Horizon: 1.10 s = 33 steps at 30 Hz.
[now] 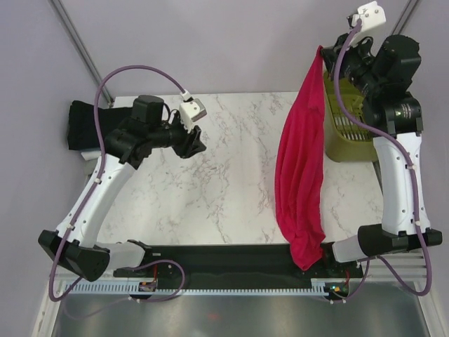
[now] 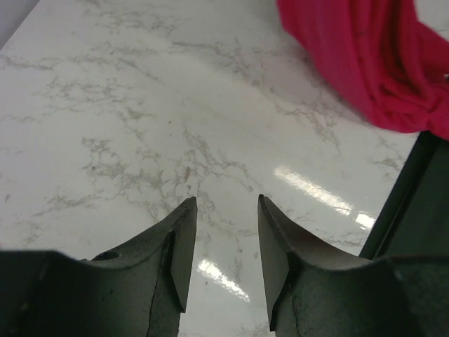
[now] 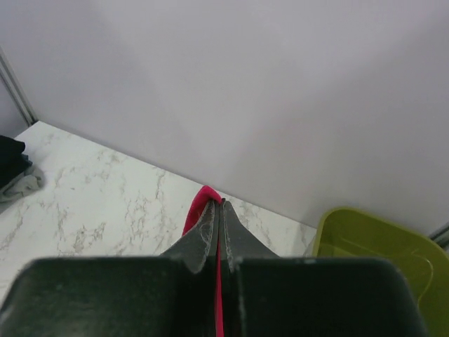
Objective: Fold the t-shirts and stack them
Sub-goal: Flatten the tshirt out
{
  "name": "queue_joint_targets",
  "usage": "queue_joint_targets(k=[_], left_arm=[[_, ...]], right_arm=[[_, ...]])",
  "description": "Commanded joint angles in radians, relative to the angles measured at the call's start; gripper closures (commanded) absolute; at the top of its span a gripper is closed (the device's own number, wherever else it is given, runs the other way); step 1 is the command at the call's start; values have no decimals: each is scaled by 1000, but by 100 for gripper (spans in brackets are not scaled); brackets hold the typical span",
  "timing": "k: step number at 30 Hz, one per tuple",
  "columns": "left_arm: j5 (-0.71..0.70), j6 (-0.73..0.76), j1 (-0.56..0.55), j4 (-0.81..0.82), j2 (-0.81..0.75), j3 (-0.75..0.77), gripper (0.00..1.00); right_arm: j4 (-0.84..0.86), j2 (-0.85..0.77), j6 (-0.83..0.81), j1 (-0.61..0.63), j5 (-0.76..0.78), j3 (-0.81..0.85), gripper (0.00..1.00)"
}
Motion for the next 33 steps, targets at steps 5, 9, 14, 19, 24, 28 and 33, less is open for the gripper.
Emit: queue_joint_targets(k=[5,9,14,19,24,28,33], left_arm=[[243,-113,-142,-81,102,60,52],[172,-11,-277,-147,189,61,52],[171,-13,-405,-147,333,119,45],[183,-58,-496,-121,510,247,44],[240,-216,-533,-58,643,308,46],[241,-355,-559,25,711,308,46],[231,-628,-590,206,754,270,45]], right_arm=[[61,4,-73,22,-25,-304,100],[118,-11,-92,22,30,-356,100],[121,-11,-107,22,45,-379,100],[127,-12,-101,22,134,-408,100],[133,-32,-128,21,168,-405,100],[130,-43,-125,21,176,-406,100],[129,-52,-115,21,177,-408,100]])
